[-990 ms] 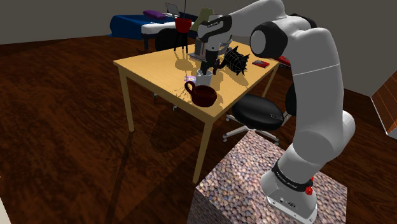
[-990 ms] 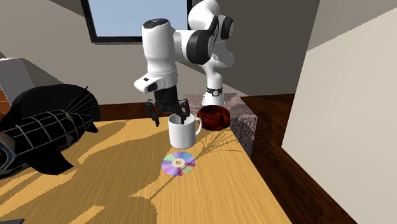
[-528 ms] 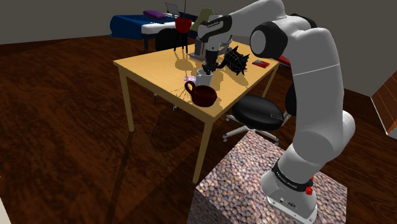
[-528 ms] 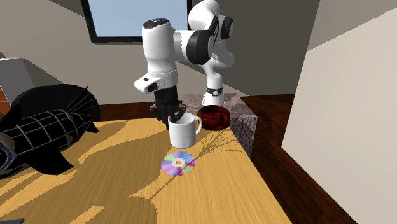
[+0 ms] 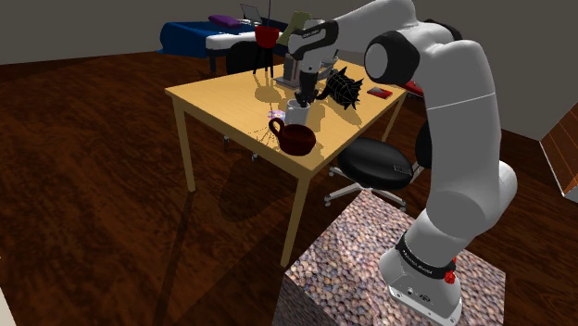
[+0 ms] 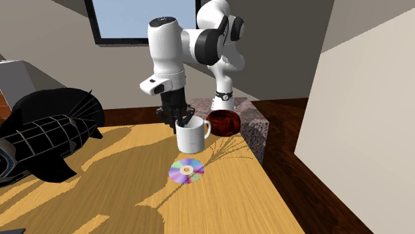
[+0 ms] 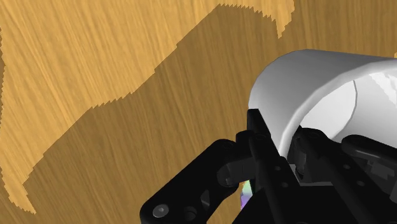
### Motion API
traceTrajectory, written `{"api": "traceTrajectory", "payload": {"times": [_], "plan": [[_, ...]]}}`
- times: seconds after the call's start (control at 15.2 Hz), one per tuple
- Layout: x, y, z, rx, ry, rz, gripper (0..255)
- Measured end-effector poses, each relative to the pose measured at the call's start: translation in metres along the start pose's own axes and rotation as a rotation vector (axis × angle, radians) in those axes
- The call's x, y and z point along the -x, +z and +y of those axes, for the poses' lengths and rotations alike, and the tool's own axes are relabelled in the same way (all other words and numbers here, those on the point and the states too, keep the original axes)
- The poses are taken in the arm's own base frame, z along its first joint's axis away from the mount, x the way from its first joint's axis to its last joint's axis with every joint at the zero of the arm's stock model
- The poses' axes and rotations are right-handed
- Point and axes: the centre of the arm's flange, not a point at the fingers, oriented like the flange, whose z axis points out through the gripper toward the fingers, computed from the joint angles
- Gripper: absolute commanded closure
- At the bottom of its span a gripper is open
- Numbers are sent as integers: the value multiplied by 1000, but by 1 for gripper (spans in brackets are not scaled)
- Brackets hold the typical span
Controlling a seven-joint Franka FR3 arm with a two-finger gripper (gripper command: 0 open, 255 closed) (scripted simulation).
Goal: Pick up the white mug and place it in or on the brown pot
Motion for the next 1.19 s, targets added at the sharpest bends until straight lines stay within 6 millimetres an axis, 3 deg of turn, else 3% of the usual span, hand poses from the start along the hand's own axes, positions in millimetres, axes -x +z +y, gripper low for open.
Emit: {"api": "traceTrajectory", "payload": {"times": [1.19], "plan": [[12, -93, -2, 0, 0, 0, 255]]}}
